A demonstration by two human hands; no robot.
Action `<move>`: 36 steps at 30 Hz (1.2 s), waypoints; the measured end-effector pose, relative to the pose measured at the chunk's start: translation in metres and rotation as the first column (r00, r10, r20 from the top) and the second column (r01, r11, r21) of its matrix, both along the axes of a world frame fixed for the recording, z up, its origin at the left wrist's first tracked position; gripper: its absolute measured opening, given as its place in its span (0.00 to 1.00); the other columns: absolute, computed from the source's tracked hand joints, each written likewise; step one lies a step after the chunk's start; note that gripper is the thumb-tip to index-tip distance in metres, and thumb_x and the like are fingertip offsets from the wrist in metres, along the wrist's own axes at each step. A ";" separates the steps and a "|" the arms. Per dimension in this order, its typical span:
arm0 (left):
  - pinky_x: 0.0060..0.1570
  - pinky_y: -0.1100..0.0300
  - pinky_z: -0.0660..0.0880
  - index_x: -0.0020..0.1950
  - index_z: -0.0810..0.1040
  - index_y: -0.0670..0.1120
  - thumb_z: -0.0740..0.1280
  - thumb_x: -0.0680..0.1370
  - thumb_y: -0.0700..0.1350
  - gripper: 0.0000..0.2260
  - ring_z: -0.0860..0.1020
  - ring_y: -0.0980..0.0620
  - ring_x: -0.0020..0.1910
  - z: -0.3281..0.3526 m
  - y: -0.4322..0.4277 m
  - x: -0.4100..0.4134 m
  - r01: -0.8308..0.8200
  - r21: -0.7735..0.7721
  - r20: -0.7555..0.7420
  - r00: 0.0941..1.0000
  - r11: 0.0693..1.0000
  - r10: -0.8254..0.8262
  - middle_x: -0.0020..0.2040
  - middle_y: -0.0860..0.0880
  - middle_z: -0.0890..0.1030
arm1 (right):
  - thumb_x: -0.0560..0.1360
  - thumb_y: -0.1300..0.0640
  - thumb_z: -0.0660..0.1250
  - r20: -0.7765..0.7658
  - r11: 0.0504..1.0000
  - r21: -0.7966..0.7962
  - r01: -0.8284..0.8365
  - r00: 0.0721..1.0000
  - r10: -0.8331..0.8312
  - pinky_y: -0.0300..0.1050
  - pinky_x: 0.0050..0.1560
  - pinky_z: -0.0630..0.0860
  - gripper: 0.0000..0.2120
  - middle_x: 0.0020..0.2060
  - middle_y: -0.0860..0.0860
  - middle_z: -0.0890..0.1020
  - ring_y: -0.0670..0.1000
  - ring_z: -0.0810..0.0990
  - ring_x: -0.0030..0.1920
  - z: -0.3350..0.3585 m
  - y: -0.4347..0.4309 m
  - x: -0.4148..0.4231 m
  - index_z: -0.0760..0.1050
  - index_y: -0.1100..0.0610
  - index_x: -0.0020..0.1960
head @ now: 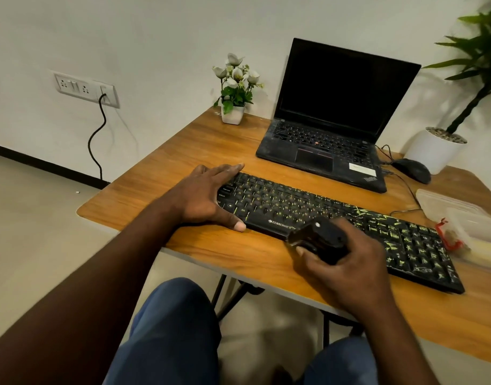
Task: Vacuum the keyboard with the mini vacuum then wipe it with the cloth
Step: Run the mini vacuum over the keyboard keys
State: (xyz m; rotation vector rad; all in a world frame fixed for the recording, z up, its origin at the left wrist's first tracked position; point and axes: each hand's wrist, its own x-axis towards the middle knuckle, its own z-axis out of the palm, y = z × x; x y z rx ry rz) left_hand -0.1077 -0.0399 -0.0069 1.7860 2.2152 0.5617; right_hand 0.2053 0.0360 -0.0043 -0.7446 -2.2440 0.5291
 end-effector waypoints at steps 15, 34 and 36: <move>0.71 0.45 0.64 0.84 0.45 0.63 0.70 0.61 0.76 0.58 0.60 0.44 0.73 -0.002 0.001 -0.003 -0.009 -0.039 -0.056 0.998 0.999 0.007 0.84 0.55 0.55 | 0.68 0.52 0.77 -0.022 0.978 0.199 -0.070 0.997 0.075 0.41 0.41 0.71 0.15 0.44 0.46 0.79 0.45 0.73 0.43 -0.009 -0.029 -0.083 0.78 0.53 0.51; 0.74 0.37 0.61 0.83 0.48 0.67 0.62 0.62 0.82 0.53 0.58 0.45 0.76 -0.002 0.004 0.003 -0.047 -0.019 0.142 0.989 0.999 0.049 0.83 0.54 0.57 | 0.67 0.55 0.82 -0.148 0.978 0.024 0.207 0.968 -0.201 0.36 0.41 0.77 0.21 0.43 0.40 0.78 0.41 0.79 0.42 -0.013 -0.001 0.025 0.77 0.50 0.56; 0.73 0.36 0.64 0.82 0.55 0.65 0.59 0.67 0.82 0.46 0.64 0.45 0.76 -0.005 0.010 0.003 -0.140 0.085 0.267 0.957 0.986 0.113 0.81 0.51 0.65 | 0.67 0.55 0.82 -0.163 0.980 -0.006 0.198 0.967 -0.197 0.32 0.44 0.74 0.23 0.45 0.33 0.75 0.33 0.76 0.45 -0.012 -0.002 0.026 0.77 0.48 0.58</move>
